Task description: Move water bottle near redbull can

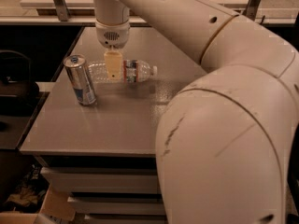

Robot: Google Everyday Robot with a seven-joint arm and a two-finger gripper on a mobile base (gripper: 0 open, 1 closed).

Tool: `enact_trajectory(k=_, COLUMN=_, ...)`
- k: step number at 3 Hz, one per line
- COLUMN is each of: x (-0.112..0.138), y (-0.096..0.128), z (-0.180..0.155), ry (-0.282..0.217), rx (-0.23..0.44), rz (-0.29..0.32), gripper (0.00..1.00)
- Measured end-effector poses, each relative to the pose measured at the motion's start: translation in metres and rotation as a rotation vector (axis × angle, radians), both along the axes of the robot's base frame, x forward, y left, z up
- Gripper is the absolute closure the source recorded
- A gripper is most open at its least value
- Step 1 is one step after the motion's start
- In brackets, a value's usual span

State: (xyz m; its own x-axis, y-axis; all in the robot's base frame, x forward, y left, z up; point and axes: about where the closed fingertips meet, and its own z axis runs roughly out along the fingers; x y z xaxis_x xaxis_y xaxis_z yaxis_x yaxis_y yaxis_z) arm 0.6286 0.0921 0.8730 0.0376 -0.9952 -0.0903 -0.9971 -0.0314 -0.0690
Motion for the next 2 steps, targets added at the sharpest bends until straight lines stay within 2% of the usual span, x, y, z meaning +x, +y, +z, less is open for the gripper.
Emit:
enact_trajectory(k=1, x=-0.0031, y=0.0057, z=-0.0021, ry=-0.007, rx=0.014, rz=-0.004, gripper=1.00)
enact_trajectory(k=2, x=-0.0024, y=0.0089, z=-0.0038, ry=-0.014, rx=0.020, rz=-0.010, gripper=0.82)
